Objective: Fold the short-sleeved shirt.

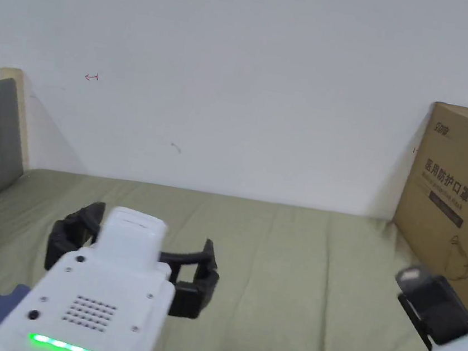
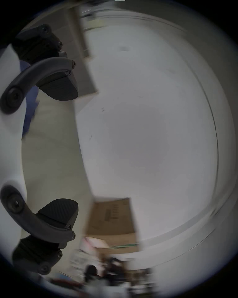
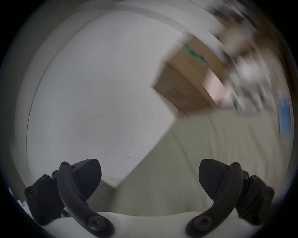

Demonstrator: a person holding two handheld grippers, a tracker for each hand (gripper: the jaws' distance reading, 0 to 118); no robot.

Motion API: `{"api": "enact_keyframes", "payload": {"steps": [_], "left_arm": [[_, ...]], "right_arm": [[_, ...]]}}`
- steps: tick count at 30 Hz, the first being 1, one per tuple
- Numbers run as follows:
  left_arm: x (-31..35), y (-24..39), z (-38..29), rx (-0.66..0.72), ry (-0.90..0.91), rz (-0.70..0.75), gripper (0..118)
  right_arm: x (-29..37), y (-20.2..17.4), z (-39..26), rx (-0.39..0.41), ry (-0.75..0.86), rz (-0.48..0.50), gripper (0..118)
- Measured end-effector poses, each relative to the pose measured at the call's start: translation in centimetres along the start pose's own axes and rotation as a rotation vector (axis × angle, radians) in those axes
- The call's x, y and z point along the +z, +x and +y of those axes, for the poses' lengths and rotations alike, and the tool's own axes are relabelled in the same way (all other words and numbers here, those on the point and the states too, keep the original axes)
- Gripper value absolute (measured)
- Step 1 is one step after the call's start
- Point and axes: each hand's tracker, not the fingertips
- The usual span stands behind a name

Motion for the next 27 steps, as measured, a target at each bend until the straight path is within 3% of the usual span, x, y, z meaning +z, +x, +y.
{"api": "enact_keyframes", "payload": {"steps": [3, 4, 5, 6, 9, 11, 17, 20, 24, 27], "left_arm": [[0.3, -1.0, -0.2, 0.067, 0.046, 0.032, 118], [0.4, -0.6, -0.6, 0.039, 0.034, 0.047, 118], [0.4, -0.6, -0.8, 0.027, 0.035, 0.063, 118], [0.5, -0.7, -1.0, 0.023, 0.038, 0.073, 118], [0.9, -0.6, -1.4, 0.022, 0.029, 0.088, 118], [0.8, -0.8, -1.6, 0.024, 0.013, 0.093, 118], [1.1, -0.6, -1.6, 0.009, 0.003, 0.090, 118], [1.2, -0.6, -1.4, 0.004, 0.004, 0.079, 118], [1.3, -0.7, -1.2, 0.022, -0.006, 0.064, 118], [1.3, -0.7, -1.2, 0.021, -0.008, 0.067, 118]], "right_arm": [[1.0, -4.8, -1.7, 0.613, 0.045, 0.000, 118], [1.3, -5.5, -2.9, 0.753, 0.065, -0.050, 118], [1.3, -5.4, -4.1, 0.816, 0.091, -0.071, 118], [1.6, -5.2, -4.7, 0.809, 0.116, -0.046, 118], [1.8, -4.5, -4.5, 0.644, 0.060, -0.008, 118], [1.4, -4.5, -4.2, 0.600, 0.015, -0.004, 118], [1.3, -4.5, -3.9, 0.609, 0.079, -0.058, 118], [1.3, -4.2, -3.5, 0.559, 0.054, -0.031, 118], [1.0, -4.4, -3.6, 0.624, -0.017, -0.040, 118], [1.2, -4.4, -3.6, 0.602, -0.022, 0.005, 118]]}}
